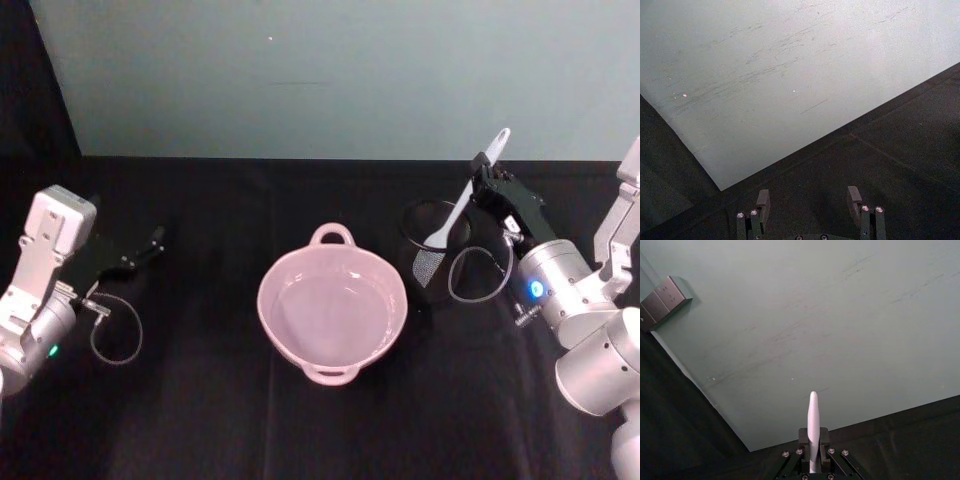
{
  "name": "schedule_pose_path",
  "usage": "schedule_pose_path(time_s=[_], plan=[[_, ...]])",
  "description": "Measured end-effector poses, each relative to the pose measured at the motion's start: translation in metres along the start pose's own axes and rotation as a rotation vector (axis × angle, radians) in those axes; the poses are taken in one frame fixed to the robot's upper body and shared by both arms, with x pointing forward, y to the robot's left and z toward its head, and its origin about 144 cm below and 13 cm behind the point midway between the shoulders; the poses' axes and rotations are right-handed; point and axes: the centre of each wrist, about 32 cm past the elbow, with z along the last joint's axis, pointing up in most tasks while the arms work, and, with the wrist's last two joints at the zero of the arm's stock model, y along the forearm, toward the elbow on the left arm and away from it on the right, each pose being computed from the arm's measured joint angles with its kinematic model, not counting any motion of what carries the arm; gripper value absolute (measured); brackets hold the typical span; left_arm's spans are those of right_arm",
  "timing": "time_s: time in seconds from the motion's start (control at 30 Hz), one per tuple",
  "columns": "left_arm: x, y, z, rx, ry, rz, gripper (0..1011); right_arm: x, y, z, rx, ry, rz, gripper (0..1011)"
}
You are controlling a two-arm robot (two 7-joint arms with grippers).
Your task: Use the one hand to pick up the spoon and stir the clear water in the bowl.
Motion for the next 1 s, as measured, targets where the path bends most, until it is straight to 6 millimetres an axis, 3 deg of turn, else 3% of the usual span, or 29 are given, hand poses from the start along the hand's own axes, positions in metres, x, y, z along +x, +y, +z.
schedule_pose_path(time_s=[0.2,0.33,0.77,0.83,0.93,1.0], plan=[[0.0000,0.0000,0.0000,0.000,0.000,0.000,1011,-0.0001,0.0000,0.0001,0.002,-0.001,0.001,111],[0.0000,0.0000,0.0000,0.000,0.000,0.000,1011,-0.0003,0.0002,0.0003,0.003,-0.002,0.003,190],[0.0000,0.0000,0.0000,0.000,0.000,0.000,1011,-0.0004,0.0005,0.0006,0.006,-0.003,0.003,626],[0.0000,0.0000,0.0000,0.000,0.000,0.000,1011,-0.0004,0.0005,0.0006,0.006,-0.003,0.003,653],[0.0000,0.0000,0.0000,0.000,0.000,0.000,1011,-0.0004,0.0005,0.0006,0.007,-0.003,0.003,789],[0.0000,0.0000,0.0000,0.000,0.000,0.000,1011,-0.0004,0.0005,0.0006,0.007,-0.004,0.003,818]])
